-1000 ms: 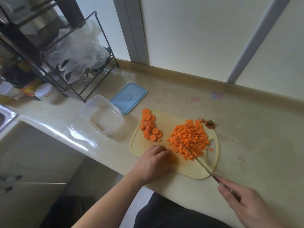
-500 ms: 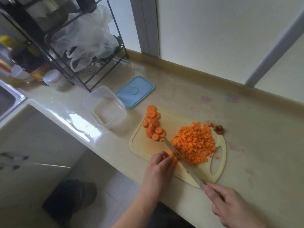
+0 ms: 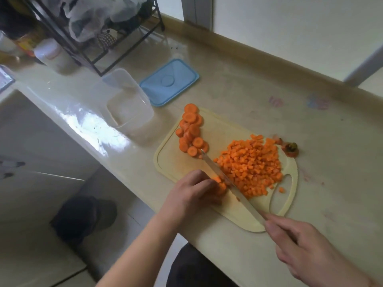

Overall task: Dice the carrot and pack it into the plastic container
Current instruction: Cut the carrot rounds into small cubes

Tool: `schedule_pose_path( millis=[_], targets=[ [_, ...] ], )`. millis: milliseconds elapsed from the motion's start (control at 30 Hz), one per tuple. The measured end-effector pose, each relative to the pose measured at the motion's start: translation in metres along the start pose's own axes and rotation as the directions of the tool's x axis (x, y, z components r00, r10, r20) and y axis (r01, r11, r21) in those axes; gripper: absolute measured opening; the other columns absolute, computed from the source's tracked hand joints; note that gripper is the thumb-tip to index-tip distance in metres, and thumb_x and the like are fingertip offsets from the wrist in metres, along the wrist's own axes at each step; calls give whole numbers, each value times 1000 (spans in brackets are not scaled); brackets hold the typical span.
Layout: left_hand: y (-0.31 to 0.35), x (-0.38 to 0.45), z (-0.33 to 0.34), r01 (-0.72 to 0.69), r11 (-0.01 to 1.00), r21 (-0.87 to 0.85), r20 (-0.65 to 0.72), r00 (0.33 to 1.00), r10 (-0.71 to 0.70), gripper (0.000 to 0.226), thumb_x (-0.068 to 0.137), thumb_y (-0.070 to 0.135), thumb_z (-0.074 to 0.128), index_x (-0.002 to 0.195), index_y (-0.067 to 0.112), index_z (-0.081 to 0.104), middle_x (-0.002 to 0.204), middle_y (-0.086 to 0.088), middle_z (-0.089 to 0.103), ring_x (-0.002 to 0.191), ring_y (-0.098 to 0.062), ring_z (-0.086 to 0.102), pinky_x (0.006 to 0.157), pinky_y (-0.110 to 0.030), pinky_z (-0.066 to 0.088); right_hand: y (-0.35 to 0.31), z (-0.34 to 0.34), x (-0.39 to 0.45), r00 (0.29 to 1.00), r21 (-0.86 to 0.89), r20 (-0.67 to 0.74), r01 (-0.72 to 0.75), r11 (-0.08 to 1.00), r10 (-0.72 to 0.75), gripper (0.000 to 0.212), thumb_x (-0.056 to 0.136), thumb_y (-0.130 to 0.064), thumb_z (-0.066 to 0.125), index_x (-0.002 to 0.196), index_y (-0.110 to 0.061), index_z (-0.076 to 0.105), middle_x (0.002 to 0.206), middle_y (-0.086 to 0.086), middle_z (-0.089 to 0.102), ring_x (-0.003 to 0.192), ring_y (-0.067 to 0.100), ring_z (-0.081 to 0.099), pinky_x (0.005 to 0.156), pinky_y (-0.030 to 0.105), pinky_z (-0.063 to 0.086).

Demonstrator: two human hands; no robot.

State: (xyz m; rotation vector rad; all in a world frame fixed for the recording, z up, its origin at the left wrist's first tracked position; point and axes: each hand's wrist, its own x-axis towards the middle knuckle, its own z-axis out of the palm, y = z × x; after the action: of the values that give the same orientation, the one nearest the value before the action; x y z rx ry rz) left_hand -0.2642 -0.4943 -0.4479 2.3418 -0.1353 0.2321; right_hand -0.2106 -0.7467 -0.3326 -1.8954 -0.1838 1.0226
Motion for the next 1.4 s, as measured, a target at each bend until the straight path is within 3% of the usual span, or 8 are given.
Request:
schedule_pose_path(
  millis=[200, 367, 500, 767, 967, 1100, 1300, 1400],
  targets=[
    [-15, 21, 1, -217, 973, 83, 57, 975, 213, 42, 94, 34, 74, 128, 15, 58, 114, -15, 65, 98, -34, 67, 72, -44, 58, 5, 0, 2, 999, 41, 4, -42, 998, 41, 41, 76, -70, 49, 112, -56, 63, 49, -3, 33, 42, 8, 33, 40, 15, 29],
    [-5, 8, 3, -196, 964, 180, -62, 976, 210, 38, 93, 43, 73, 106, 11, 58, 95, -13, 63, 80, -29, 61, 62, -39, 55, 1, 0, 2, 999, 69, -7, -38, 997, 38, 36, 70, -57, 52, 104, -62, 62, 46, -2, 40, 39, 3, 39, 40, 12, 31],
    [11, 1, 6, -140, 955, 260, -205, 959, 197, 41, 94, 43, 72, 99, 3, 68, 100, -16, 66, 90, -29, 61, 78, -36, 56, -4, -4, 1, 997, 131, 23, -79, 988, 77, 32, 73, -51, 54, 101, -64, 61, 48, 1, 36, 38, 7, 34, 39, 14, 30],
    [13, -5, 21, -200, 960, 198, -129, 965, 228, 15, 88, 5, 77, 102, -2, 75, 108, -16, 70, 103, -34, 65, 87, -41, 55, -1, -10, -12, 998, -30, -3, -70, 997, 69, 75, 40, -102, 38, 103, -67, 60, 44, -9, 55, 42, 3, 49, 47, 9, 36],
    [11, -4, 21, -206, 964, 166, -127, 965, 228, 17, 85, 2, 79, 101, -3, 76, 110, -15, 71, 107, -34, 67, 88, -41, 55, 5, 0, -20, 987, -110, -161, -39, 993, 21, 68, 48, -102, 30, 94, -66, 64, 92, -42, 64, 100, -27, 52, 76, -7, 35],
    [13, -2, 18, -197, 966, 166, -119, 969, 218, 12, 91, 6, 73, 100, -1, 76, 112, -13, 71, 106, -32, 66, 90, -39, 55, 0, 1, -8, 989, -148, -150, -40, 988, 18, 60, 54, -99, 25, 98, -72, 57, 56, -38, 55, 65, -17, 58, 56, 0, 37],
    [19, -5, 18, -177, 966, 190, -176, 961, 211, 9, 86, 3, 79, 93, -2, 76, 99, -14, 69, 96, -32, 65, 87, -36, 55, -6, 3, -1, 996, -14, -89, -12, 1000, 11, 30, 78, -50, 50, 101, -68, 59, 41, -8, 43, 41, 2, 44, 47, 10, 33],
    [20, -5, 18, -163, 963, 214, -204, 957, 207, 12, 81, 0, 83, 90, -2, 76, 96, -15, 69, 95, -33, 65, 86, -35, 55, -6, 2, -8, 993, 43, -105, -47, 998, 51, 32, 71, -64, 49, 100, -65, 62, 40, -2, 42, 39, 4, 43, 44, 12, 32]
  ],
)
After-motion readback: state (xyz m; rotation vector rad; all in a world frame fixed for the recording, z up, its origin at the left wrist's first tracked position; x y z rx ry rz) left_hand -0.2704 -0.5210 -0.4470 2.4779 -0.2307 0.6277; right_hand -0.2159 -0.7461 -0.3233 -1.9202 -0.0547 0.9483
